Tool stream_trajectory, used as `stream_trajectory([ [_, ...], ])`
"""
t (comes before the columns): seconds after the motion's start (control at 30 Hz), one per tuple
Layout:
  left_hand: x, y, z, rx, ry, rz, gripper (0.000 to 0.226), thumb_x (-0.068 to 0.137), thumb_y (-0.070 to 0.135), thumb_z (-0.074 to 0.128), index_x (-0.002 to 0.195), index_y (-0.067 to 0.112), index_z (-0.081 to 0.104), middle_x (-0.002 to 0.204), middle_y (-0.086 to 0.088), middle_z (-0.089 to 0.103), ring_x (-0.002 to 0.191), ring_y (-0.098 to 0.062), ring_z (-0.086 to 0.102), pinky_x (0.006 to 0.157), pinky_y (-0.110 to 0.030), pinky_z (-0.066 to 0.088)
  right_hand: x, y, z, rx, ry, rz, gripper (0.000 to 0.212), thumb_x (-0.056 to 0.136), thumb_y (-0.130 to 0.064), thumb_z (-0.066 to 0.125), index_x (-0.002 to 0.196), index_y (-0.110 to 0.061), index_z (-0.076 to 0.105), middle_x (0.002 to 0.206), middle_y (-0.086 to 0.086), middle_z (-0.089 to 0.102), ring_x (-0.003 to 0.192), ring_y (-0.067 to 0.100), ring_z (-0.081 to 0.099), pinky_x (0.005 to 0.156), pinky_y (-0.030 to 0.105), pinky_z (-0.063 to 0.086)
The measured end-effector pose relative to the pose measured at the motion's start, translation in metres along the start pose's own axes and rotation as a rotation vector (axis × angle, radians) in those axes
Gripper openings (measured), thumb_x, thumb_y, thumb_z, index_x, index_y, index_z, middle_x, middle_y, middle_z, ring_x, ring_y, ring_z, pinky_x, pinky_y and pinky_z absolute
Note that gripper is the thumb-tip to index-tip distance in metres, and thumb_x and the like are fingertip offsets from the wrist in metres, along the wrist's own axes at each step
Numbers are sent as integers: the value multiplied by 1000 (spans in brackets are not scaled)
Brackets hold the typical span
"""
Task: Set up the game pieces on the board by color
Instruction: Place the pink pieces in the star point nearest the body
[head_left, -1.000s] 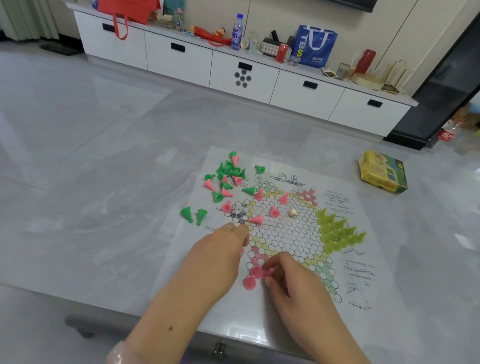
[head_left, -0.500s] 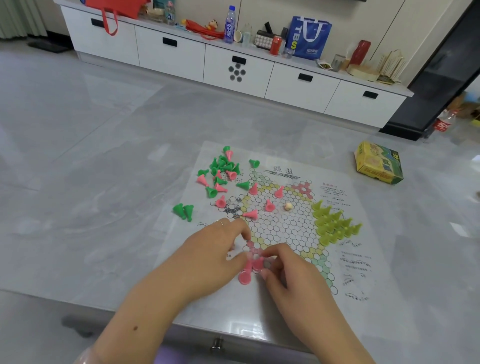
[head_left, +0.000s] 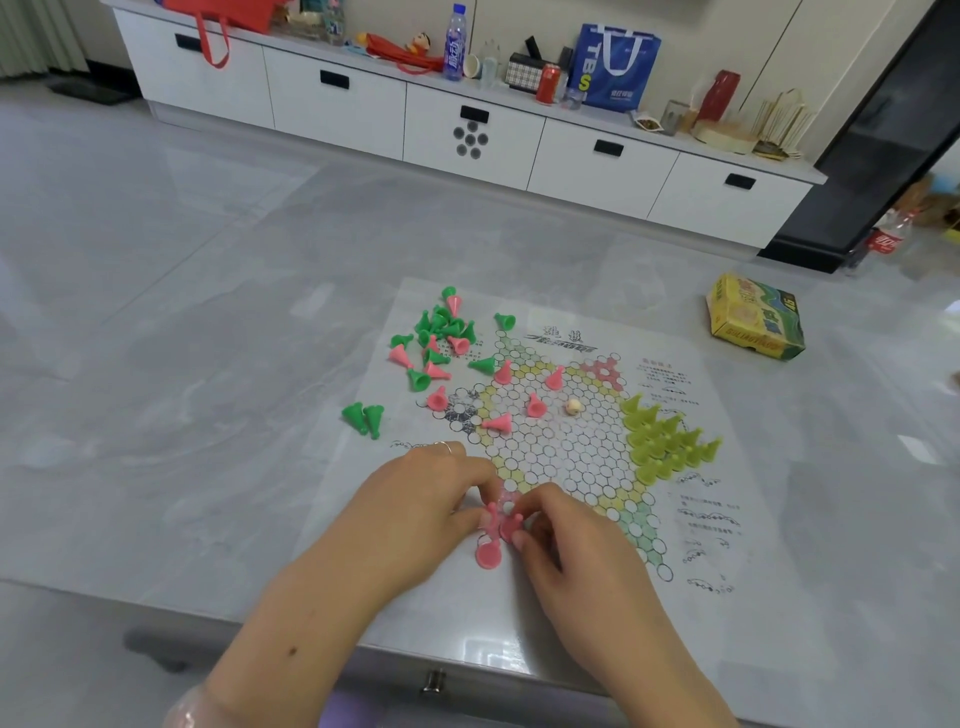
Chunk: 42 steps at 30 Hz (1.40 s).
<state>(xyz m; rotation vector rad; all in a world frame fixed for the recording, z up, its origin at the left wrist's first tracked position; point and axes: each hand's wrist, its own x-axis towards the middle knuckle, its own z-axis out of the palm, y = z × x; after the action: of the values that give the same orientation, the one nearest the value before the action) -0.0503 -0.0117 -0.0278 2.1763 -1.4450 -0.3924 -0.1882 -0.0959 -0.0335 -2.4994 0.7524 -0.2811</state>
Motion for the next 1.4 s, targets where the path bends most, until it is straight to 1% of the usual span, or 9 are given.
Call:
stream_trajectory([
  [0.27, 0, -1, 1, -10, 7, 2, 7, 84, 31, 58, 90, 34, 60, 70, 11, 40, 76, -8, 42, 68, -24, 33, -1, -1, -1, -4, -6, 0, 4, 92, -29, 46, 93, -30, 50, 72, -14, 48, 68, 1, 45, 56, 18, 33],
  [0.4, -2, -1, -6, -4, 16, -8, 23, 86, 28, 57, 107, 36, 56, 71, 15, 38, 75, -5, 41, 70, -21, 34, -3, -3, -5, 47, -9, 29, 8, 91, -28, 49, 97, -34, 48, 67, -16, 45, 64, -1, 45, 56, 18, 34],
  [0.47, -6, -2, -15, -32, 25, -12, 24, 86, 21, 56, 106, 36, 54, 69, 13, 37, 70, -3, 41, 66, -18, 33, -6, -2, -9, 84, 1, 55, 12, 91, -27, 50, 96, -38, 47, 64, -16, 47, 67, -5, 47, 58, 16, 36],
  [0.53, -12, -2, -23, -77, -66, 8, 26, 84, 18, 56, 97, 40, 51, 68, 9, 39, 66, -3, 41, 65, -18, 33, -6, 0, -10, 90, -7, 61, 18, 90, -25, 51, 92, -41, 43, 72, -26, 53, 70, -9, 47, 59, 15, 36],
  [0.63, -20, 5, -23, -71, -243, 31, 25, 79, 26, 62, 96, 39, 50, 67, 8, 40, 63, -3, 40, 58, -16, 30, -5, 2, -8, 71, -44, 66, 16, 90, -24, 50, 93, -38, 46, 78, -46, 46, 68, -8, 47, 57, 16, 34],
  [0.73, -19, 11, -15, 24, -189, 23, 23, 74, 40, 65, 91, 37, 50, 63, 9, 40, 61, 0, 39, 53, -16, 25, -3, 3, -5, 55, -53, 54, 13, 90, -25, 50, 99, -34, 49, 77, -47, 45, 64, -5, 46, 54, 18, 31],
  [0.8, -16, 12, -11, 69, -122, 31, 19, 76, 43, 63, 90, 37, 51, 61, 10, 40, 61, 1, 39, 52, -15, 24, -3, 4, -4, 64, -49, 49, 13, 90, -25, 51, 99, -35, 50, 74, -44, 47, 63, -7, 46, 54, 18, 31],
  [0.93, -10, 12, -7, 75, -93, 21, 11, 78, 40, 61, 79, 37, 51, 57, 11, 41, 64, -6, 41, 52, -14, 26, -3, 4, -6, 102, -27, 51, 14, 90, -25, 52, 101, -34, 51, 61, -16, 47, 61, -5, 46, 55, 17, 34],
  [1.4, -8, 11, -5, 99, -49, -3, 16, 81, 39, 59, 77, 35, 44, 60, 10, 39, 71, -10, 42, 52, -16, 25, -3, 4, -7, 93, -13, 24, 12, 91, -25, 50, 102, -31, 51, 61, -15, 39, 58, -1, 40, 55, 19, 32],
])
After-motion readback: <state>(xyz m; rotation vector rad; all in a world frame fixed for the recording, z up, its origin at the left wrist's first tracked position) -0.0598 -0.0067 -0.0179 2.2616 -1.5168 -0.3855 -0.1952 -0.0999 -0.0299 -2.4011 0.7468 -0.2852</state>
